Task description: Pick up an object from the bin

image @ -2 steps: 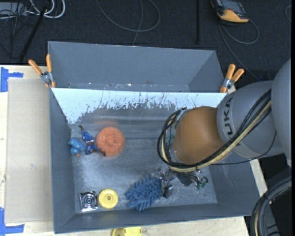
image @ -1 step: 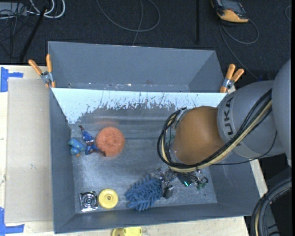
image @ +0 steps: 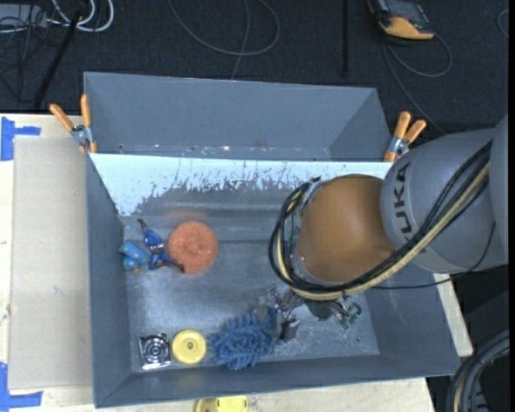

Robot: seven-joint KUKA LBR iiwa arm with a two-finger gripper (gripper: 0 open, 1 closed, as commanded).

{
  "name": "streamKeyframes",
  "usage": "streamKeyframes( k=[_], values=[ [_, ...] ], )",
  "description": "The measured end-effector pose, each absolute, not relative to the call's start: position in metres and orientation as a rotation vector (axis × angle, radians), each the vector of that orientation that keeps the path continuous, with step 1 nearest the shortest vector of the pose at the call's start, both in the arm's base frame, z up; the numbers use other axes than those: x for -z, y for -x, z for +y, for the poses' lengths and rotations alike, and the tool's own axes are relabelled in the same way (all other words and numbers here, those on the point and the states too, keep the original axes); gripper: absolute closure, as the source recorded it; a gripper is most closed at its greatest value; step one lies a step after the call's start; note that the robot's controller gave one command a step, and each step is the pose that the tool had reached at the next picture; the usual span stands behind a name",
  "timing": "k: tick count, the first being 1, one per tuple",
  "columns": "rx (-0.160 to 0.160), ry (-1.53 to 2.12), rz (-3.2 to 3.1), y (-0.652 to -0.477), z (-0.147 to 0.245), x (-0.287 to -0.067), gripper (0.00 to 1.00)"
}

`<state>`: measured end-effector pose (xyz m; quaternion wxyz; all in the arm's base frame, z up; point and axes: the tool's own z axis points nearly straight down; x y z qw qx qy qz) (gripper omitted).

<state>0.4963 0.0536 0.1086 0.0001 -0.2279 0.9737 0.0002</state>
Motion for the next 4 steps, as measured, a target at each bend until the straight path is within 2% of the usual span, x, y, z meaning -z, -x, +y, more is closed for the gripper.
streamKeyframes(
  k=[1, 2, 4],
  values=[
    [-0.001, 0.717, 3.058, -0.496, 0.054, -0.109, 1.0],
    [-0.001, 0.701, 3.063, -0.501, 0.063, -0.119, 1.0],
    [-0.001, 0.694, 3.063, -0.492, 0.08, -0.15, 1.0]
  ],
)
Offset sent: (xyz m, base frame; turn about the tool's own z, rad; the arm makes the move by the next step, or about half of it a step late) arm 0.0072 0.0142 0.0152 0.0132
